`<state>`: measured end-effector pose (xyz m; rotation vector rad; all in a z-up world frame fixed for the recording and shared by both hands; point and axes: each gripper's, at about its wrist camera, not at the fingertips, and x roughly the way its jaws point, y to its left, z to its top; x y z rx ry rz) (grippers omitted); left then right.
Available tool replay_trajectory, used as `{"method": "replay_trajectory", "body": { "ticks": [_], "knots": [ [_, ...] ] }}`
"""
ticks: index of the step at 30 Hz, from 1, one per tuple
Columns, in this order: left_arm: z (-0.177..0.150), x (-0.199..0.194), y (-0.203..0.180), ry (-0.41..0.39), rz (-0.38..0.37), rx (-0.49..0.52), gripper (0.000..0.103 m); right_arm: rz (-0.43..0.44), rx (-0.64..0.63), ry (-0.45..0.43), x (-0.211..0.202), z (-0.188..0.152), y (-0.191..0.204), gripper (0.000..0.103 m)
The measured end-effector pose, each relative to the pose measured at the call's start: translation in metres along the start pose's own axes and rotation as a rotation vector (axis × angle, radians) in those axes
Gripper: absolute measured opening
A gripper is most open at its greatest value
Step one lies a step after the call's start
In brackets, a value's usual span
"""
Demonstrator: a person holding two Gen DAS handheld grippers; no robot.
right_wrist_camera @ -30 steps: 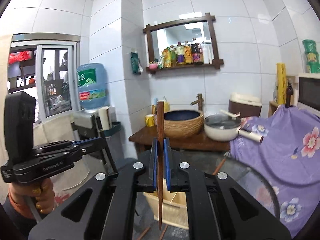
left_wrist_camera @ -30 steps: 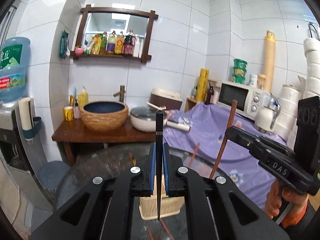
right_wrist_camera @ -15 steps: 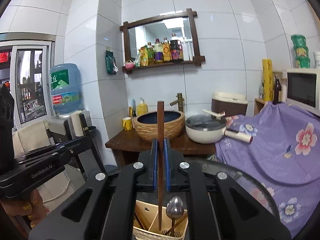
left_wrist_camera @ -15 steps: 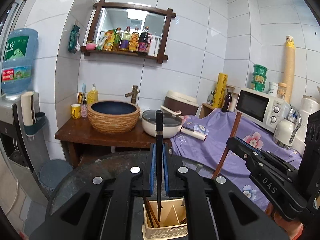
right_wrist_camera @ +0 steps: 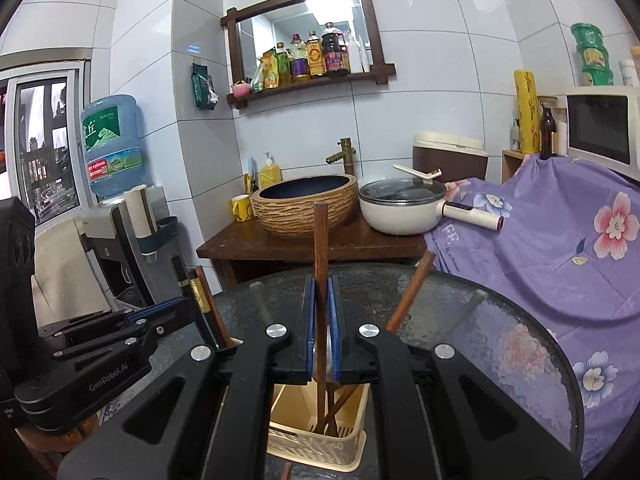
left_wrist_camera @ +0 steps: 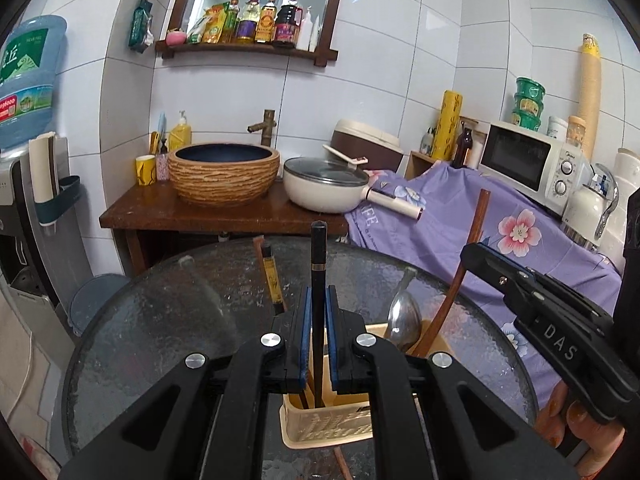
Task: Organize utensils
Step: 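Open both tools to release the chopsticks into the holder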
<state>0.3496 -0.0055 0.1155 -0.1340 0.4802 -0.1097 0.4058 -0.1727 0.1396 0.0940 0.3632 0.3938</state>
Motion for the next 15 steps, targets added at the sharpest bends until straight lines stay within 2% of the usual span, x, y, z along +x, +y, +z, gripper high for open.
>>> {"method": "replay_trajectory", "body": {
  "ticks": [9,12,14,15],
  "knots": [
    [-0.015,0.013,0.005,0.039,0.005,-0.016,0.007,-0.004,-0.011,0.017,0.006,-0.017,-0.007,0.007],
    [-0.016,0.007,0.005,0.027,-0.006,-0.020,0.007,-0.012,-0.010,0.008,0.004,-0.017,-0.008,0.008],
    [-0.016,0.000,0.005,0.021,-0.017,-0.018,0.010,-0.007,-0.010,0.003,0.000,-0.018,-0.008,0.014],
    [-0.017,-0.005,0.006,0.014,-0.023,-0.016,0.017,-0.013,-0.013,-0.004,-0.003,-0.018,-0.008,0.019]
  ]
}}
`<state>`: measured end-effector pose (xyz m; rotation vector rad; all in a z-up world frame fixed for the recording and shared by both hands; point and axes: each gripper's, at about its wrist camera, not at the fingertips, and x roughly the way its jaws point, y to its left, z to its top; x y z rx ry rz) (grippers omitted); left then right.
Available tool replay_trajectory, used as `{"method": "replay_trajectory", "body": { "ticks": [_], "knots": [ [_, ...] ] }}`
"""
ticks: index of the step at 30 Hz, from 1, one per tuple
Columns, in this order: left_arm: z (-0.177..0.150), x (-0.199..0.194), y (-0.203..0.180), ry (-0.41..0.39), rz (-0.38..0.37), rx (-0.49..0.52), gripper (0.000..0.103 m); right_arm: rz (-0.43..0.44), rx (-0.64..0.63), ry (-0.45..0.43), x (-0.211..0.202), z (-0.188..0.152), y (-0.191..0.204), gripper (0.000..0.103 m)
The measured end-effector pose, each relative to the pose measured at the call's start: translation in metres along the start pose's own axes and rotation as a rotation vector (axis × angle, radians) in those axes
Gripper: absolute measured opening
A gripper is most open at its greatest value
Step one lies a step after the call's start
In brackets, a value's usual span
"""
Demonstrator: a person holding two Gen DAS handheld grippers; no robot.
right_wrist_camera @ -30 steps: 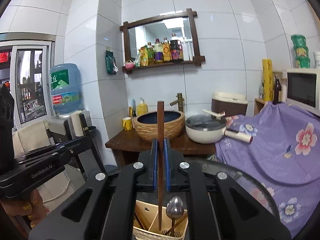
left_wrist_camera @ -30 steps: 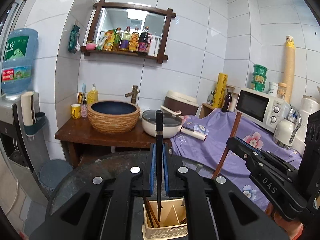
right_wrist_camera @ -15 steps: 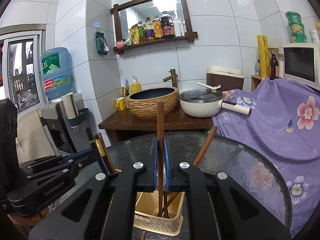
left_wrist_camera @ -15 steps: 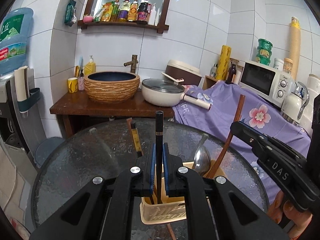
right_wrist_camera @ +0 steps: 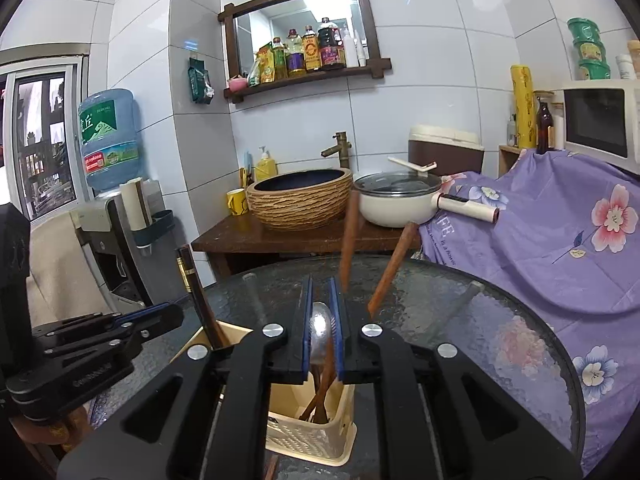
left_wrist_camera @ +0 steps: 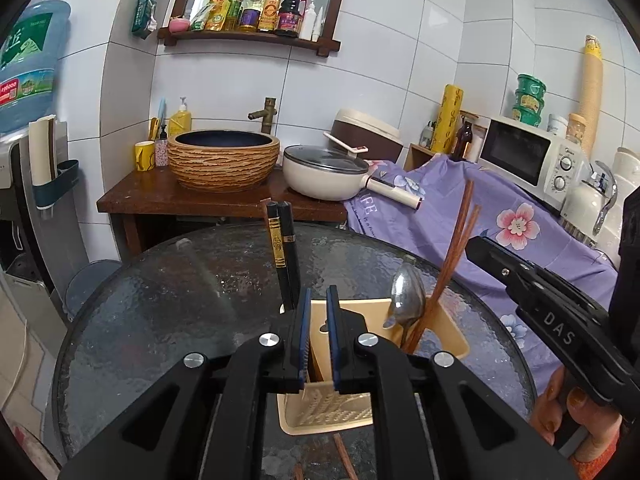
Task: Organize utensils
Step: 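Open both tools to release the chopsticks into the holder, then grasp a silver spoon with the left tool while the right grasps a wooden chopstick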
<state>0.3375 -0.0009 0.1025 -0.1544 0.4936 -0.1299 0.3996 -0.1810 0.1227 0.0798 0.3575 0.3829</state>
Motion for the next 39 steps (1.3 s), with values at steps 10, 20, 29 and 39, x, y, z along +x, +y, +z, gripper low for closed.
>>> {"method": "replay_trajectory", "body": {
  "ticks": [10,20,29,39],
  "knots": [
    [-0.044,-0.052,0.015,-0.010,-0.026,0.008,0.074,0.045,0.026,0.043,-0.040,-0.035,0.008,0.052],
    [-0.110,-0.059,0.031,0.127,-0.019,0.010,0.074,0.081,-0.029,0.195,-0.059,-0.111,0.030,0.052],
    [-0.155,-0.046,0.037,0.247,-0.027,0.008,0.064,0.075,-0.078,0.302,-0.062,-0.158,0.045,0.052],
    [-0.172,-0.033,0.031,0.328,-0.059,0.036,0.045,0.055,-0.054,0.362,-0.052,-0.174,0.038,0.052]
  ]
}}
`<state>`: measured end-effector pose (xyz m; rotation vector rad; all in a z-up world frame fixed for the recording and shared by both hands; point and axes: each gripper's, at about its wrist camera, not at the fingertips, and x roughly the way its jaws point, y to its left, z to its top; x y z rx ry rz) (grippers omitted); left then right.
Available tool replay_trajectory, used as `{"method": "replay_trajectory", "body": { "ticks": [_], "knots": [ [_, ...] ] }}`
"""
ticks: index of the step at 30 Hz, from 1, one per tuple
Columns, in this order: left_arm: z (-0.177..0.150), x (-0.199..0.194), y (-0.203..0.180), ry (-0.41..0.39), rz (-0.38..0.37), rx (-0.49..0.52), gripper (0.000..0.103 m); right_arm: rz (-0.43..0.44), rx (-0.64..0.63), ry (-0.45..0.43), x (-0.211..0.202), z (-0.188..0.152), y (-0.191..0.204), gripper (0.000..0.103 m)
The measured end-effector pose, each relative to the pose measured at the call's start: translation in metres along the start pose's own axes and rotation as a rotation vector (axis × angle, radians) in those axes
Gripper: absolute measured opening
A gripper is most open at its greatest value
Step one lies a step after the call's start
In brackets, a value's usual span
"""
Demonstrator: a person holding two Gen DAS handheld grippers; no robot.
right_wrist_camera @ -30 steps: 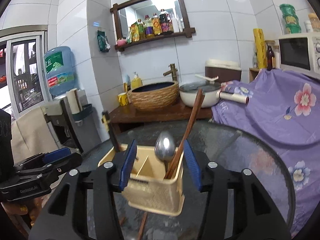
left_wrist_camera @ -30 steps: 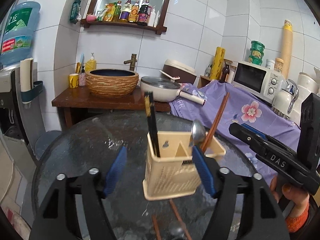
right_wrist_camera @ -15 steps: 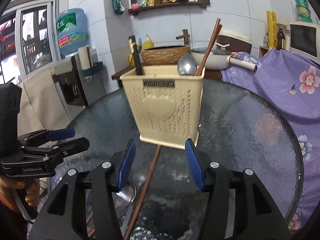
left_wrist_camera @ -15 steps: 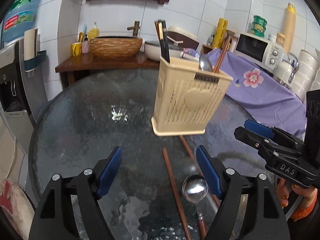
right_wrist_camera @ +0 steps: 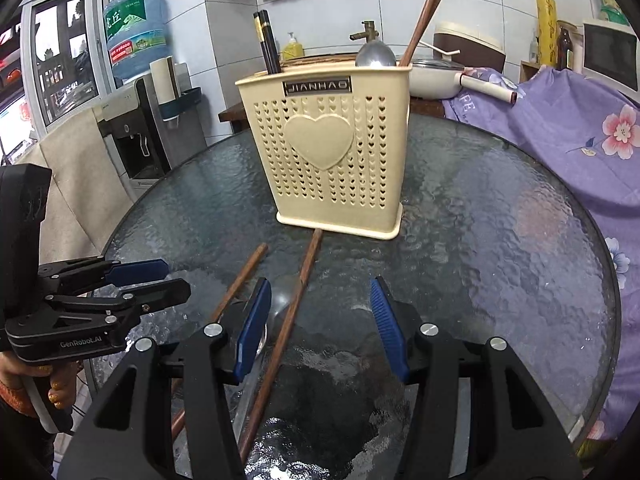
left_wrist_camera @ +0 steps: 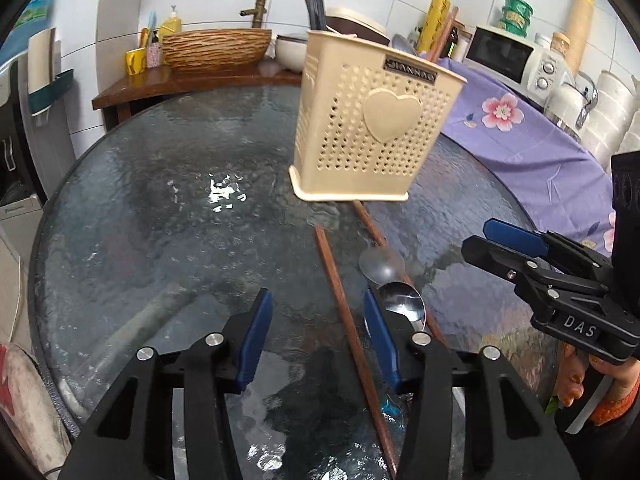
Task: Organize utensils
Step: 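Grasp a silver spoon with the left tool while the right grasps a wooden chopstick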
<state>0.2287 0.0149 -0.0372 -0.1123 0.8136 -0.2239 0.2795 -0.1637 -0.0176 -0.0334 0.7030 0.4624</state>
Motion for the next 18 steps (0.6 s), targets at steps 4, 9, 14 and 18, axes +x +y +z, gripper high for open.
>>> {"method": "replay_trajectory", "body": {
  "ticks": [4,9,14,18],
  "knots": [
    [0.003,0.011,-0.005,0.027,-0.020,-0.003,0.040,0.004,0.010,0.028,0.008,-0.001,-0.002,0.052],
    [0.013,0.024,-0.003,0.046,-0.025,-0.025,0.036,0.020,0.056,0.063,0.017,0.001,-0.011,0.052],
    [0.005,0.027,-0.002,0.067,-0.037,-0.032,0.036,0.027,0.056,0.086,0.018,-0.003,-0.016,0.052],
    [-0.002,0.023,-0.003,0.060,-0.023,-0.034,0.034,0.049,0.018,0.104,0.019,-0.009,-0.009,0.052]
  ]
}}
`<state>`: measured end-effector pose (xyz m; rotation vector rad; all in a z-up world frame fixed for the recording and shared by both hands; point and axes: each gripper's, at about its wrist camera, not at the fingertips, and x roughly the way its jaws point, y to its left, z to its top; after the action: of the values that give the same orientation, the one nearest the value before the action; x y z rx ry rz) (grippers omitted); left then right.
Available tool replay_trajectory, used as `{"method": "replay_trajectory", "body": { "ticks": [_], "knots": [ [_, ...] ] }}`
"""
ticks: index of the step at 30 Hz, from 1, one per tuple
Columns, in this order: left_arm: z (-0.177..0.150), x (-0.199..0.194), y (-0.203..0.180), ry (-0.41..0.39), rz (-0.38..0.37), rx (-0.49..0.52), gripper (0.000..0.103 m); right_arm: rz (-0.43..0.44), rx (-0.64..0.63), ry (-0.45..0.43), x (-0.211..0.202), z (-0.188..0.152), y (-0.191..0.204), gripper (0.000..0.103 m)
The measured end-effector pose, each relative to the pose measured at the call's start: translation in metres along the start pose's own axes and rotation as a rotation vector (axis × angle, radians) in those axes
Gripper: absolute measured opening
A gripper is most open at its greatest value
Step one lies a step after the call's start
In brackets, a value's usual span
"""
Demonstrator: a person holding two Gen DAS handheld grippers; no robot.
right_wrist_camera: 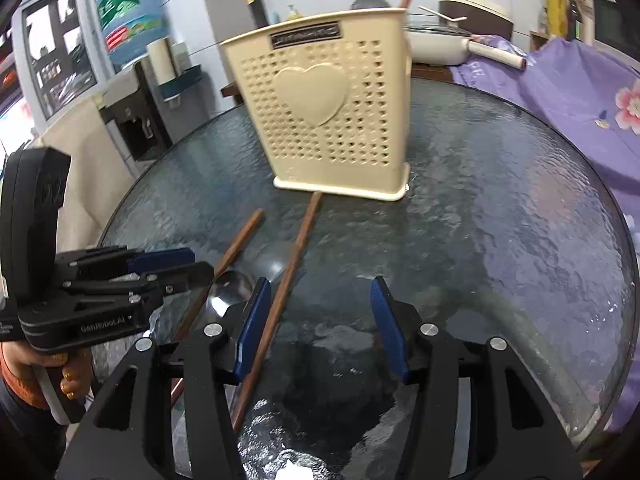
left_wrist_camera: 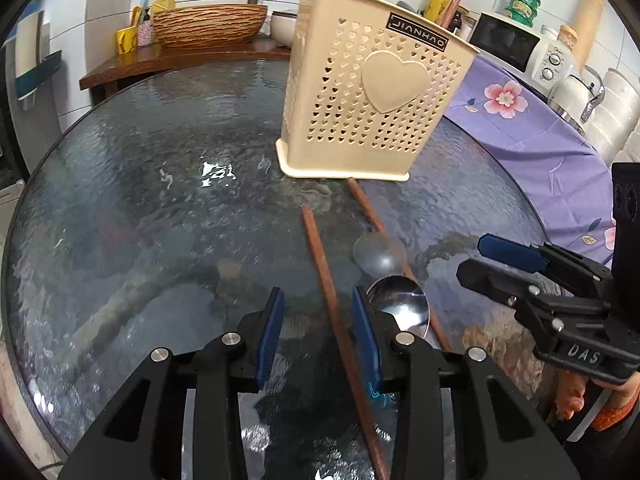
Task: Organize utensils
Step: 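Grasp a silver spoon with the left tool while the right grasps a wooden chopstick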
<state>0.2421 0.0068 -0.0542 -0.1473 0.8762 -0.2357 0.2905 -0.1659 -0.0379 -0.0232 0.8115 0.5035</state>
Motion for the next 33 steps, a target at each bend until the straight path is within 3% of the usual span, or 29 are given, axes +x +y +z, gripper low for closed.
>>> {"method": "replay_trajectory", "body": {
  "ticks": [4,10,13,22,25,28,31,33],
  "knots": [
    [-0.003,-0.011,-0.010,-0.024,-0.019,0.022,0.034,-0.022,-0.008,0.010,0.006,0.000,0.003,0.052],
    [-0.010,-0.016,-0.036,-0.045,-0.019,0.100,0.034,-0.014,0.025,0.047,0.028,0.027,0.003,0.035],
    [-0.013,-0.014,-0.036,-0.033,-0.018,0.093,0.034,-0.029,0.026,0.053,0.044,0.040,0.009,0.034],
    [-0.023,-0.016,-0.046,-0.024,-0.038,0.116,0.034,-0.141,-0.004,0.098,0.087,0.060,0.028,0.032],
    [-0.024,-0.014,-0.049,-0.020,-0.039,0.122,0.034,-0.187,-0.068,0.104,0.093,0.061,0.038,0.021],
    [-0.023,-0.014,-0.050,-0.022,-0.041,0.123,0.035,-0.173,-0.084,0.118,0.092,0.061,0.039,0.011],
    [-0.021,-0.011,-0.051,-0.023,-0.037,0.124,0.036,-0.159,-0.104,0.120,0.089,0.058,0.035,0.009],
    [-0.019,-0.010,-0.050,-0.031,-0.027,0.125,0.043,-0.138,-0.111,0.123,0.083,0.050,0.027,0.008]
  ]
}}
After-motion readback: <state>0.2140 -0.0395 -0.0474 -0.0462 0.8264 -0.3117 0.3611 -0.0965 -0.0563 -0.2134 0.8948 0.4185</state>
